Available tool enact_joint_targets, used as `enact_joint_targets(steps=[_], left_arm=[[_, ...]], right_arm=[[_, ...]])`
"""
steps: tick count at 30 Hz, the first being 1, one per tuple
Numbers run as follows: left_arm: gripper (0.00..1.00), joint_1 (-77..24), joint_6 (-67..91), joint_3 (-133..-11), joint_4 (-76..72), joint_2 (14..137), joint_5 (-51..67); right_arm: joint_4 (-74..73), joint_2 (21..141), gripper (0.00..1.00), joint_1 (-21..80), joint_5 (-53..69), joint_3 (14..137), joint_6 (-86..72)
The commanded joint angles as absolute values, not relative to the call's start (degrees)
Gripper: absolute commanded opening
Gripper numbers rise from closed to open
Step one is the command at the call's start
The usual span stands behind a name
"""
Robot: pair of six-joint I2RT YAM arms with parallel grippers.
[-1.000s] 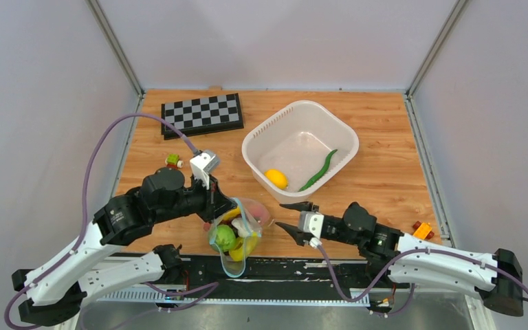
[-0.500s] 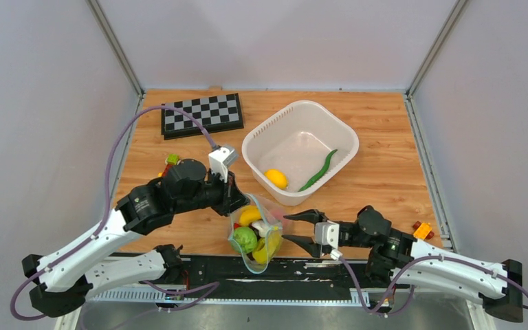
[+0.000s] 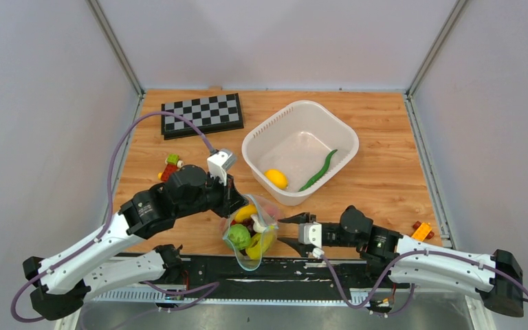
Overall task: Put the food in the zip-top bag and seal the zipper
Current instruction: Adjust the zipper food storage bag at the center of the board.
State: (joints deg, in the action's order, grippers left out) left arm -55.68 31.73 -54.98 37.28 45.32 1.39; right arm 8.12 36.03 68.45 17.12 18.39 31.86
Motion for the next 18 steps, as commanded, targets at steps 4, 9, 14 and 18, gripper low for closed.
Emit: enact_joint_targets(steps=[4,9,14,18], left_arm=[[0.0,-55.4,31.3,-54.4,33.6,45.0,0.2],[0.0,-55.5,31.3,-54.4,34.0,45.0,0.1],[0.0,-55.4,31.3,-54.4,34.1,45.2,0.1],[0.0,-55.5,31.2,-54.5,34.3,45.2,0.1]], right_arm=[[18.2,39.5,0.48,68.7,14.8,17.4,32.4],[21.9,42.4,0.46,68.7,12.9,17.4,32.2],[23.6,44.4,0.31,68.7,12.7,17.2,32.3],[23.4,44.6,0.26,68.6,11.7,17.1,32.7]])
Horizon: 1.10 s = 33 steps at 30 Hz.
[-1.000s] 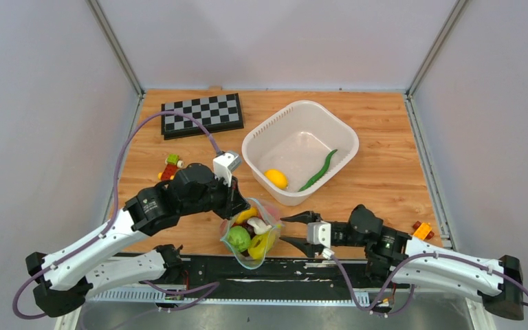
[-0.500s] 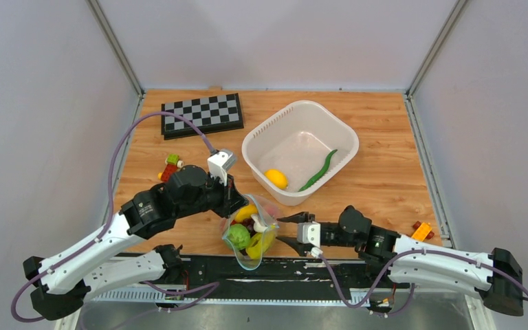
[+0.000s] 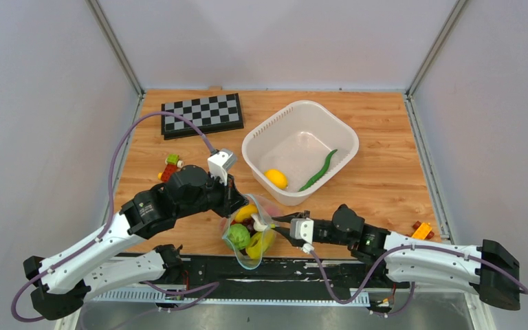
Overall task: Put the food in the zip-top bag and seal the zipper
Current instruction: Adjust the zipper food storage bag at the center of the board.
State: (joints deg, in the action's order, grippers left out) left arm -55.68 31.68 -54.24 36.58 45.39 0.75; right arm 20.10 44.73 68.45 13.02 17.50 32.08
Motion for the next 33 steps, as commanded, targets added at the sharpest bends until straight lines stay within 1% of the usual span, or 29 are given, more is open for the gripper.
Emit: enact_joint_targets(steps=[1,3,7,10,12,15,16,18,19,21,24,26,29,33], left_arm=[[0.0,-55.4,31.3,-54.6,34.4,45.1,0.2],[0.0,-55.4,31.3,-54.5,35.0,44.9,0.1],[0.01,-55.4,31.2,-54.3,35.9,44.4,-1.9],[0.11,-55.5,30.7,-54.2,36.9,44.2,-2.3],[0.23,-55.5,29.7,-54.6,38.1,44.4,-2.4],[0.48,-55.4,27.1,-56.3,42.8,45.0,-3.6],[0.52,-55.4,26.2,-57.0,44.0,45.2,-3.7],[0.66,-55.5,24.1,-58.3,47.1,44.8,-3.9],[0.75,-55.4,22.8,-58.9,49.2,44.4,-3.6],[0.84,-55.4,20.0,-60.2,52.2,43.5,-2.2],[0.95,-55.5,17.5,-62.1,56.3,41.4,-0.9],[0.98,-55.4,16.3,-62.9,58.7,40.8,1.4],[0.98,-55.5,15.1,-63.2,63.3,41.3,3.8],[0.99,-55.5,12.0,-61.3,64.6,39.6,9.8]], right_arm=[[23.4,44.2,0.23,68.6,11.7,16.9,32.8],[23.3,43.0,0.18,68.6,11.6,16.5,33.2],[22.1,40.4,0.01,68.4,11.1,16.3,33.0],[21.8,39.1,0.0,68.1,10.9,16.2,32.5],[21.1,38.8,0.0,68.0,10.9,16.4,32.4],[20.1,39.0,0.0,67.8,10.2,16.9,32.0],[19.9,39.1,0.0,67.7,10.0,17.2,31.8],[19.6,39.4,0.0,67.3,9.7,17.4,31.1],[19.5,39.6,0.0,67.1,9.5,17.6,30.7],[19.4,40.1,0.0,66.5,9.1,17.9,30.0],[19.4,41.1,0.0,65.5,8.3,18.5,28.7],[19.7,41.7,0.0,64.9,8.1,18.8,27.9],[20.3,42.4,0.0,64.3,7.6,19.0,26.7],[20.8,43.2,0.0,62.4,7.4,19.1,24.2]])
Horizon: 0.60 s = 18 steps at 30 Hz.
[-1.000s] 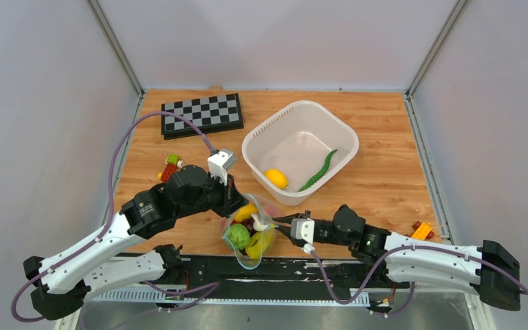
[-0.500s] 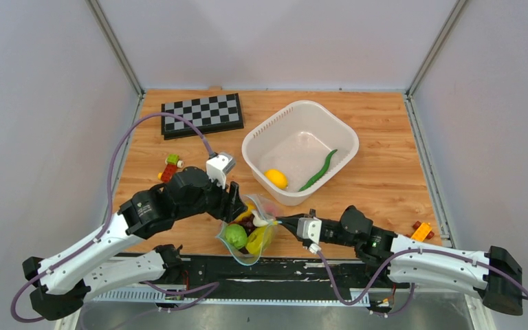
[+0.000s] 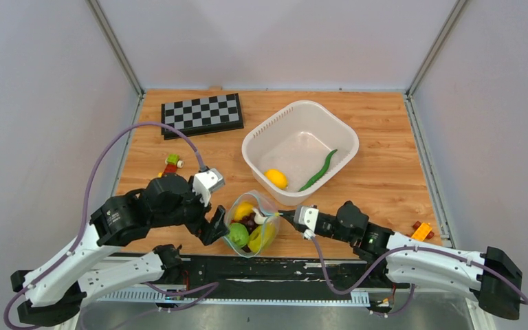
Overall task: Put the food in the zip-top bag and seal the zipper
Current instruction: Adjust the zipper food storage bag at the center of the board.
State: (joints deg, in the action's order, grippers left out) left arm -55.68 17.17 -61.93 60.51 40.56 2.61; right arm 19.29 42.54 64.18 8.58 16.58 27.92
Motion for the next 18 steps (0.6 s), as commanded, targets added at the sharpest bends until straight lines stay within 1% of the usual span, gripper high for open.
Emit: enact_joint_targets(steps=[1,7,9,11,15,18], left_arm=[[1.0,-55.5,10.9,-60.7,64.5,38.5,11.3],[1.0,-55.5,6.3,-57.1,58.4,31.2,11.0],[0.99,-55.5,5.9,-57.5,59.0,30.9,9.5],[0.97,-55.5,6.1,-58.0,59.1,31.4,7.7],[0.9,-55.5,6.7,-59.9,56.3,33.7,9.5],[0.87,-55.5,8.3,-58.1,48.6,34.3,13.1]], right_arm=[[20.7,43.4,0.0,61.7,7.6,19.3,23.5],[20.8,43.5,0.0,58.0,11.9,19.3,20.5],[20.4,43.6,0.0,57.9,12.0,19.3,20.5],[20.3,43.7,0.0,57.8,12.0,19.4,20.4],[21.8,44.5,0.0,57.4,12.5,19.7,19.0],[20.2,45.4,0.0,57.0,12.5,21.1,17.9]])
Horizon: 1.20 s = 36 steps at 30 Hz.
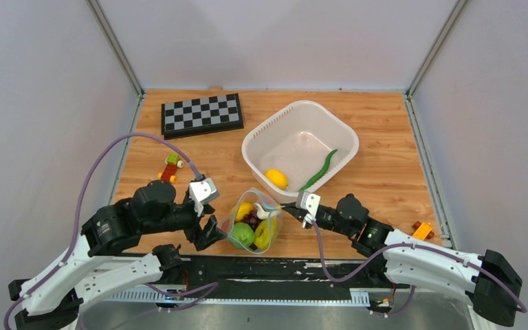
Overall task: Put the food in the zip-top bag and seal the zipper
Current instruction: Adjust the zipper food storage bag at the center of the board.
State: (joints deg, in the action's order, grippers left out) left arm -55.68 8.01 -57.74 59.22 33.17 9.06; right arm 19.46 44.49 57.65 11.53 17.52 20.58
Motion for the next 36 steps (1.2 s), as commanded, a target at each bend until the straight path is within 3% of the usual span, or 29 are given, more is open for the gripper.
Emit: enact_joint_targets(steps=[1,12,24,36], left_arm=[[0.87,-55.5,9.3,-56.2,45.1,34.0,14.4],[0.86,-66.4,4.0,-46.7,35.3,29.2,4.6],[0.77,-67.2,-2.5,-46.3,37.6,29.8,3.6],[0.78,-73.0,-5.1,-46.9,40.6,31.5,-1.3]], right_arm=[[19.2,45.6,0.0,56.9,12.4,21.6,17.5],[17.9,43.6,0.0,52.4,14.8,21.0,14.0],[16.5,46.7,0.0,48.0,19.4,23.7,8.6],[17.1,49.8,0.0,45.5,20.2,24.7,4.6]])
